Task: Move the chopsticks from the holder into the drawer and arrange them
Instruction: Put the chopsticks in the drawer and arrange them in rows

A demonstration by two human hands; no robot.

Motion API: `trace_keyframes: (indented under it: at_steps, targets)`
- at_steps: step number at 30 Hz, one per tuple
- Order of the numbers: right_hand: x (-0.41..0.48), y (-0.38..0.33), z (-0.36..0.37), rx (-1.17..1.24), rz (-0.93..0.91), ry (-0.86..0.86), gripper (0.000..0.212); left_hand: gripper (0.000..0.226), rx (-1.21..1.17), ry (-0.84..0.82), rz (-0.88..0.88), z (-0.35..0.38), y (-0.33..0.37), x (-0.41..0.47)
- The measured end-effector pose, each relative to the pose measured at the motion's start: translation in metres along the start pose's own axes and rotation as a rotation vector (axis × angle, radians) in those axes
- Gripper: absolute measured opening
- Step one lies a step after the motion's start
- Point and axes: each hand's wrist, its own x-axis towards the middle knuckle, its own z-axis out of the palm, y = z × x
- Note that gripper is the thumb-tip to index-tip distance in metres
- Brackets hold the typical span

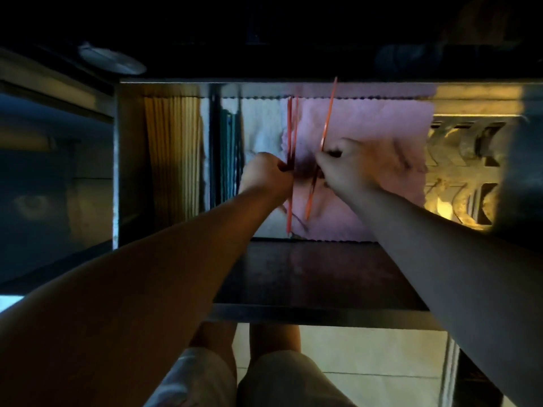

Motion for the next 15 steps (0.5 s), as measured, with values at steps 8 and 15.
trace_keyframes:
  at_steps: [8,15]
  targets:
    - [-0.004,-0.032,0.065,-0.021,-0.044,-0.061,0.006,0.013,-0.037,0.036,-0.085,-0.027,-0.053,0.008]
    - [-0.014,-0.035,0.088,-0.016,0.008,-0.126,0.013,0.017,-0.021,0.025,-0.128,-0.029,-0.064,0.018]
